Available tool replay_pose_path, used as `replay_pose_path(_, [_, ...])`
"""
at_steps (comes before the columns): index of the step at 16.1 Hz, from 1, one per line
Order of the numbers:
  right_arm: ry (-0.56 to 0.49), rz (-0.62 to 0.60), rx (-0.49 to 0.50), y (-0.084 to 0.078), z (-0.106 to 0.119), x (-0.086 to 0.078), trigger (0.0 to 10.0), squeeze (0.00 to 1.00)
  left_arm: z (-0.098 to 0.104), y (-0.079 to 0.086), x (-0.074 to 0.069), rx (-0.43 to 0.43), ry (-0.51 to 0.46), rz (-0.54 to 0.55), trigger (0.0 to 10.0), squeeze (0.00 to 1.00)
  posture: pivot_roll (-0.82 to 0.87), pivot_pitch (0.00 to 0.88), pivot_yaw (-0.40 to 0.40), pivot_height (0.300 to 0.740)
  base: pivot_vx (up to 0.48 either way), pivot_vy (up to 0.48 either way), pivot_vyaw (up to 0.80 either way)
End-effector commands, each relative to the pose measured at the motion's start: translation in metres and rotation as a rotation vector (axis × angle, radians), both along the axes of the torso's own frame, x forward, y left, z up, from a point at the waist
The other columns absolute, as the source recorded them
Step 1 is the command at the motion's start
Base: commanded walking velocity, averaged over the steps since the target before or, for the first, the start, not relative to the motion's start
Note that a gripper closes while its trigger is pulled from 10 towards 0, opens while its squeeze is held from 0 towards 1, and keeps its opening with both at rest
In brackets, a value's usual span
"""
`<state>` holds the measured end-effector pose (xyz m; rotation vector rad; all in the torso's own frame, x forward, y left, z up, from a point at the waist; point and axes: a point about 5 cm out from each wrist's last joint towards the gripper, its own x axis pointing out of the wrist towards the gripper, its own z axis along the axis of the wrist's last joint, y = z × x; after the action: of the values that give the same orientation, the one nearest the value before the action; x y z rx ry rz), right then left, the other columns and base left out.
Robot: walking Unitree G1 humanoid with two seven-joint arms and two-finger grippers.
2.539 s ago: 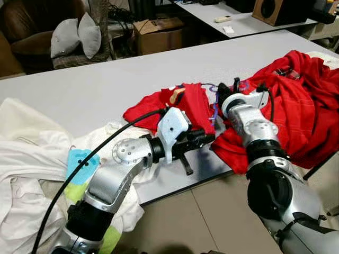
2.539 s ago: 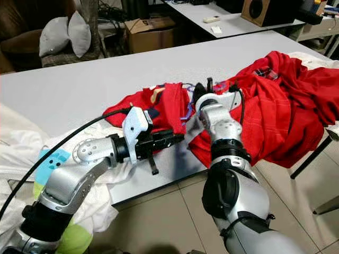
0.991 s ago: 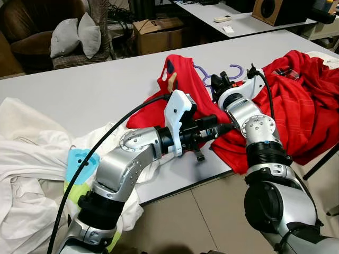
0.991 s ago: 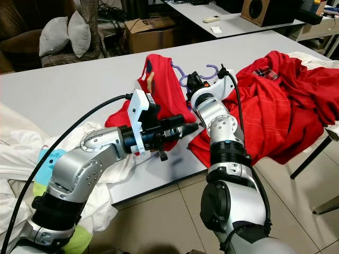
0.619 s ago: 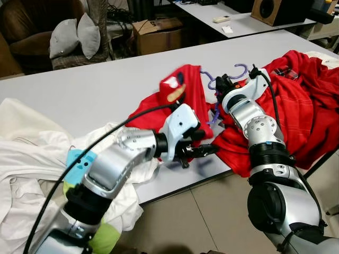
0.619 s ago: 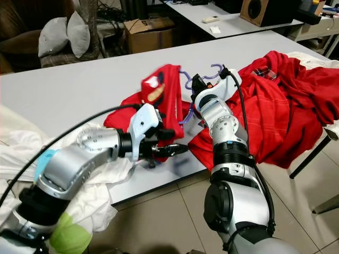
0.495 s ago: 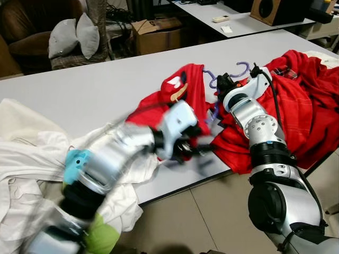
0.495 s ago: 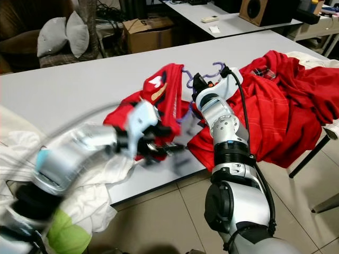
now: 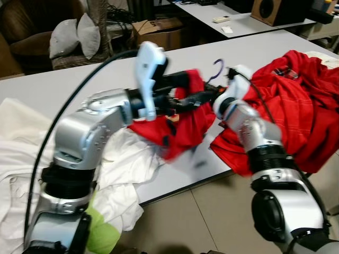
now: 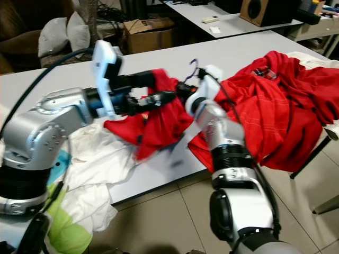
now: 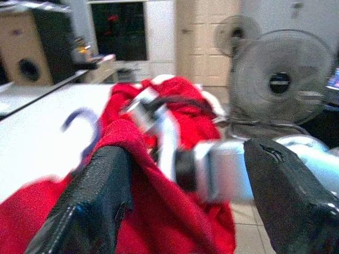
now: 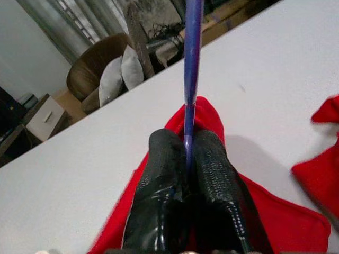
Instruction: Hang hanger
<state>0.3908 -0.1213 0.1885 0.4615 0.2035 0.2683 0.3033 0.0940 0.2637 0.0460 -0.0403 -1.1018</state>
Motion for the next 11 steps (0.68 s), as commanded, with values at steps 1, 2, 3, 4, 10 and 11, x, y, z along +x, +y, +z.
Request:
replay_pose_path(1, [0.012, -0.003, -0.016, -0.006, -0.004, -0.002, 10.0, 0.0, 0.003, 0.007, -0.004, 0.041, -0.032, -0.002, 10.0, 0.0, -0.07, 0.0, 0.04, 0.74, 0.0, 0.0, 0.0])
replay_pose_path(2, [0.005, -0.013, -0.016, -0.01, -0.003, -0.002, 10.0, 0.0, -0.014, 0.008, -0.013, 0.206, -0.028, -0.07, 10.0, 0.0, -0.06, 0.0, 0.039, 0.74, 0.0, 0.0, 0.0])
replay_pose_path(3, [-0.002, -0.025, -0.019, -0.014, -0.003, -0.002, 10.0, 0.0, -0.03, 0.007, -0.023, 0.323, 0.011, -0.135, 10.0, 0.0, -0.07, 0.0, 0.04, 0.74, 0.0, 0.0, 0.0])
replay_pose_path(4, [-0.005, -0.027, -0.022, -0.015, -0.003, -0.002, 10.0, 0.0, -0.033, 0.006, -0.025, 0.341, 0.026, -0.148, 10.0, 0.0, -0.07, 0.0, 0.04, 0.74, 0.0, 0.0, 0.0])
replay_pose_path(10, [-0.034, -0.011, -0.1, -0.015, -0.002, -0.003, 10.0, 0.0, -0.045, 0.007, -0.049, 0.436, 0.139, -0.346, 10.0, 1.0, -0.07, 0.0, 0.043, 0.74, 0.0, 0.0, 0.0])
replay_pose_path(11, [-0.047, -0.003, -0.106, -0.015, -0.001, -0.003, 10.0, 0.0, -0.043, 0.014, -0.04, 0.42, 0.111, -0.26, 10.0, 1.0, -0.07, 0.0, 0.042, 0.74, 0.0, 0.0, 0.0])
